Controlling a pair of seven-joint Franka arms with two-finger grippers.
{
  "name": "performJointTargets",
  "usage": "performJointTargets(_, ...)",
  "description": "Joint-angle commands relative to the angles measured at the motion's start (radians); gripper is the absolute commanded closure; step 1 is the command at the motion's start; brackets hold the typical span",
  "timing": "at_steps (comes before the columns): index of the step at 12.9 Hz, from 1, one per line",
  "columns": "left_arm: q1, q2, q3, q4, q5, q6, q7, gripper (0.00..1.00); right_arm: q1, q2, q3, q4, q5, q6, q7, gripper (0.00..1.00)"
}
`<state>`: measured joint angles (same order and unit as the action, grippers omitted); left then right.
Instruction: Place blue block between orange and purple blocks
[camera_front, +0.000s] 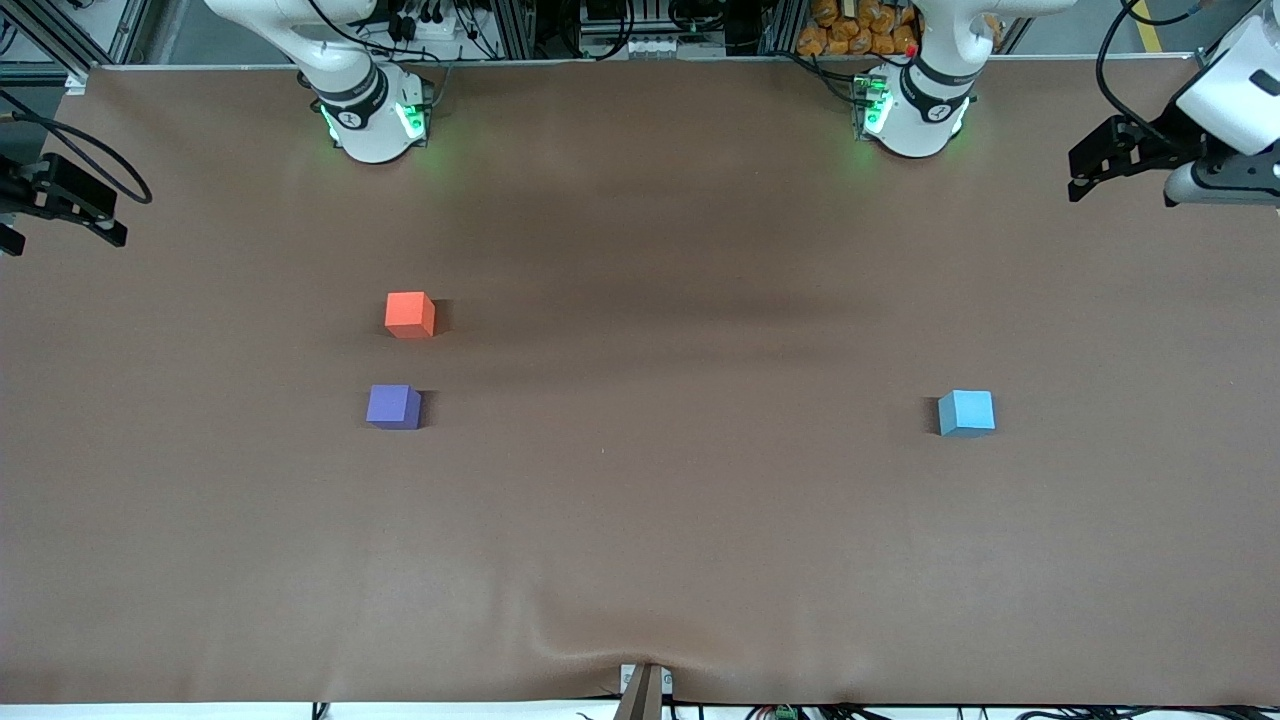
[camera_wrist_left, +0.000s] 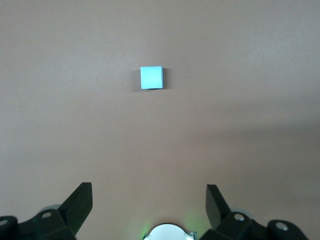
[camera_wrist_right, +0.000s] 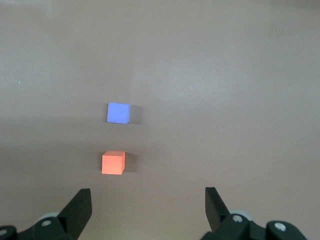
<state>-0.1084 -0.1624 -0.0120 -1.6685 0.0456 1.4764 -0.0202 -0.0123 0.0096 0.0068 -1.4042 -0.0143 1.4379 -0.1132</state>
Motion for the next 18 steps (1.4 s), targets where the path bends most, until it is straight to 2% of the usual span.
performJointTargets(1, 0.01, -0.014, -0.014, 0.01, 0.025, -0.002, 0.002, 0.0, -0.015, 0.006, 0.013, 0.017, -0.006, -0.011, -0.005, 0.0)
performJointTargets(9, 0.013, 0.0, -0.005, 0.01, 0.034, -0.028, 0.003, 0.0, -0.014, 0.006, 0.013, 0.017, -0.006, -0.011, -0.005, 0.0)
performJointTargets(14, 0.052, 0.003, -0.005, 0.016, 0.019, -0.028, -0.001, 0.0, -0.015, 0.006, 0.013, 0.017, -0.006, -0.01, -0.005, 0.0)
performJointTargets(18, 0.053, 0.041, -0.005, 0.016, -0.001, -0.001, -0.044, 0.0, -0.015, 0.006, 0.013, 0.017, -0.006, -0.01, -0.005, 0.0)
